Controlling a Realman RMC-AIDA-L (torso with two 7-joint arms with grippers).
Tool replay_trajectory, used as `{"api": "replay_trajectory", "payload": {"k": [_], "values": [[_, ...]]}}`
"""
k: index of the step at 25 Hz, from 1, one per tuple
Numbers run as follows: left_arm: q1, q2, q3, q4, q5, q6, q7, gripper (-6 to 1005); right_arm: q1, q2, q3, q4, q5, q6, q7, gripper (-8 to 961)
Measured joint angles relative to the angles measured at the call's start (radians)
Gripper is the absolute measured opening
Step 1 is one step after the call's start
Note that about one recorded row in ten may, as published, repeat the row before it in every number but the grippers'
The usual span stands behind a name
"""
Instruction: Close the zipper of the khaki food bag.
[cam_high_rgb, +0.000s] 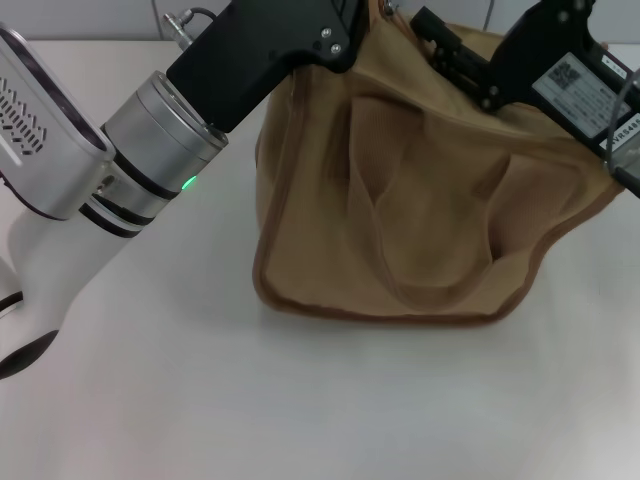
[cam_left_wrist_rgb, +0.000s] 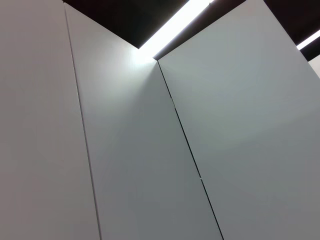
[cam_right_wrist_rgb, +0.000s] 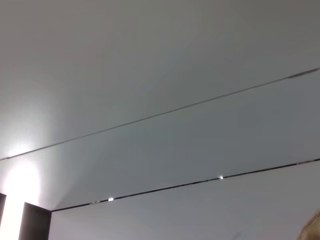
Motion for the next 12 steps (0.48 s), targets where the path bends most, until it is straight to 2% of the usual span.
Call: {"api": "replay_trajectory", "payload": {"k": [12], "values": [[-0.004,0.000,0.000,-0.003,0.000,-0.004,0.000,78,0.056,0.003,-0.043,0.014,0.000,0.027,0.001,716]]}}
